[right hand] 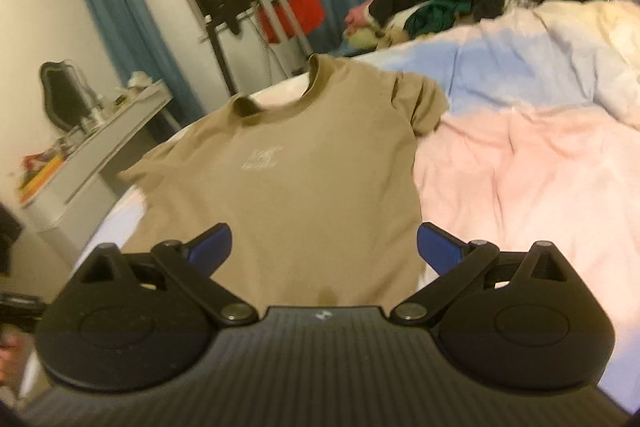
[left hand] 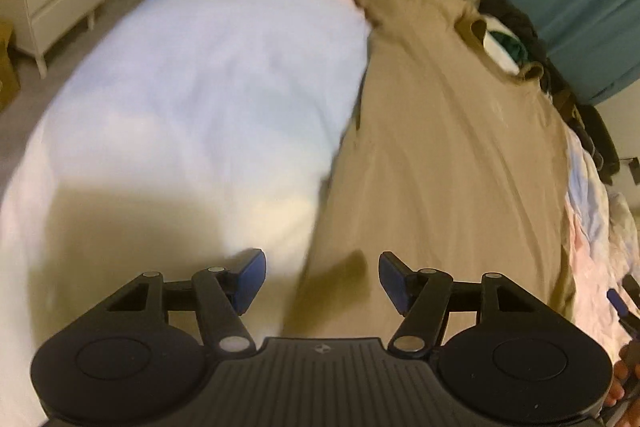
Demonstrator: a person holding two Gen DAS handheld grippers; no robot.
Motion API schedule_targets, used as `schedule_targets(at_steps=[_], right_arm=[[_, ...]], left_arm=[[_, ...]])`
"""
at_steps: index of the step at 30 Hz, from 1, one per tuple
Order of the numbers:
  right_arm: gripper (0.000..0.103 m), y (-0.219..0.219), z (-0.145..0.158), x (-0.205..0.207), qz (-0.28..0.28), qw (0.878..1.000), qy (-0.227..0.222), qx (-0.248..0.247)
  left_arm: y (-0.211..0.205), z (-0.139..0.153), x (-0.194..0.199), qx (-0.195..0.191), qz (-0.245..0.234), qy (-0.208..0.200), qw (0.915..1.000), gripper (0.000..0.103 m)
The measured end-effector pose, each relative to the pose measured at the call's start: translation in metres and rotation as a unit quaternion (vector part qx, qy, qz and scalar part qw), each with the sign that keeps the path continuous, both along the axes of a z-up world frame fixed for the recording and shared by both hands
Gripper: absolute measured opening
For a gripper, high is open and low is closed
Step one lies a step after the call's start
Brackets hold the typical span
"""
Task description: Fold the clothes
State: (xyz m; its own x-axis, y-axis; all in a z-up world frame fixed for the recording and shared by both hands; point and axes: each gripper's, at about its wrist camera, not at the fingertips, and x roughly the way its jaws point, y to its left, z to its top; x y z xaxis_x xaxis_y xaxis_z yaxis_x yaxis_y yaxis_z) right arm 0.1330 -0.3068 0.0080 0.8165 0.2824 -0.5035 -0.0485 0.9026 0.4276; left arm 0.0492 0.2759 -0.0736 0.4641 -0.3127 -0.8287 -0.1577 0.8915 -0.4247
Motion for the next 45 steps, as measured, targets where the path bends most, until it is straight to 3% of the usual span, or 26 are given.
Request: schedule_targets(at_steps=[3, 6, 7, 9, 10, 12, 18, 22, 23, 24, 25, 28, 33, 35, 40, 41, 42, 44, 45], right_arm=[[0.1, -0.011, -0.002, -0.033, -0.011, 0.999, 0.034, 0.035], [0.1, -0.006, -0.019, -0.052, -0.001, 0.994, 0.104, 0.027], [0.097, -0.002, -0.026, -0.055, 0.006, 0.992, 0.126, 0.022], [0.074, 0.012, -0.033, -0.056, 0.028, 0.988, 0.154, 0.004], [0.069, 0.019, -0.037, -0.056, 0.039, 0.985, 0.167, -0.007], [0.056, 0.033, -0.039, -0.054, 0.056, 0.981, 0.182, -0.043], [0.057, 0.058, -0.049, -0.051, 0.082, 0.967, 0.205, -0.131], [0.056, 0.068, -0.049, -0.055, 0.099, 0.959, 0.206, -0.168], [0.044, 0.068, -0.049, -0.055, 0.097, 0.958, 0.208, -0.173], [0.016, 0.066, -0.048, -0.054, 0.09, 0.957, 0.212, -0.176], [0.01, 0.062, -0.046, -0.055, 0.078, 0.958, 0.215, -0.176], [0.009, 0.034, -0.037, -0.061, 0.026, 0.965, 0.22, -0.137], [0.009, 0.003, -0.044, -0.067, -0.02, 0.967, 0.245, -0.064], [0.01, 0.005, -0.039, -0.071, -0.024, 0.971, 0.229, -0.066], [0.017, -0.001, -0.022, -0.08, -0.056, 0.981, 0.176, -0.065], [0.029, -0.005, -0.02, -0.08, -0.064, 0.982, 0.167, -0.057], [0.05, -0.01, -0.018, -0.081, -0.071, 0.984, 0.156, -0.042], [0.076, -0.019, -0.013, -0.082, -0.083, 0.988, 0.127, -0.01], [0.077, -0.022, -0.01, -0.082, -0.084, 0.99, 0.111, 0.005]], left_arm=[[-0.008, 0.004, -0.01, 0.013, -0.031, 0.01, 0.9994, 0.06], [-0.018, 0.006, -0.019, 0.009, -0.063, 0.021, 0.9977, 0.044], [-0.022, 0.007, -0.022, 0.014, -0.072, 0.022, 0.9971, 0.035], [-0.029, 0.01, -0.026, 0.035, -0.092, 0.023, 0.9949, 0.021], [-0.029, 0.012, -0.028, 0.045, -0.091, 0.022, 0.9946, 0.008], [-0.026, 0.018, -0.03, 0.056, -0.087, 0.023, 0.9944, 0.001], [-0.02, 0.047, -0.049, 0.067, -0.099, 0.003, 0.9928, 0.001], [-0.03, 0.048, -0.051, 0.095, -0.11, 0.007, 0.9893, 0.001], [-0.032, 0.047, -0.052, 0.102, -0.113, 0.009, 0.9883, 0.001], [-0.033, 0.048, -0.052, 0.11, -0.117, 0.012, 0.9869, 0.001], [-0.035, 0.047, -0.054, 0.115, -0.12, 0.013, 0.986, 0.001], [-0.039, 0.046, -0.053, 0.128, -0.126, 0.017, 0.9837, 0.001], [-0.048, 0.048, -0.051, 0.144, -0.134, 0.015, 0.9803, 0.003], [-0.051, 0.049, -0.05, 0.15, -0.138, 0.01, 0.9789, 0.012], [-0.052, 0.078, -0.058, 0.144, -0.145, -0.028, 0.9786, 0.048], [-0.056, 0.087, -0.059, 0.145, -0.145, -0.043, 0.9778, 0.05], [-0.059, 0.096, -0.061, 0.146, -0.145, -0.058, 0.9769, 0.053], [-0.072, 0.116, -0.064, 0.152, -0.148, -0.092, 0.9729, 0.059], [-0.082, 0.125, -0.064, 0.157, -0.146, -0.114, 0.97, 0.067]])
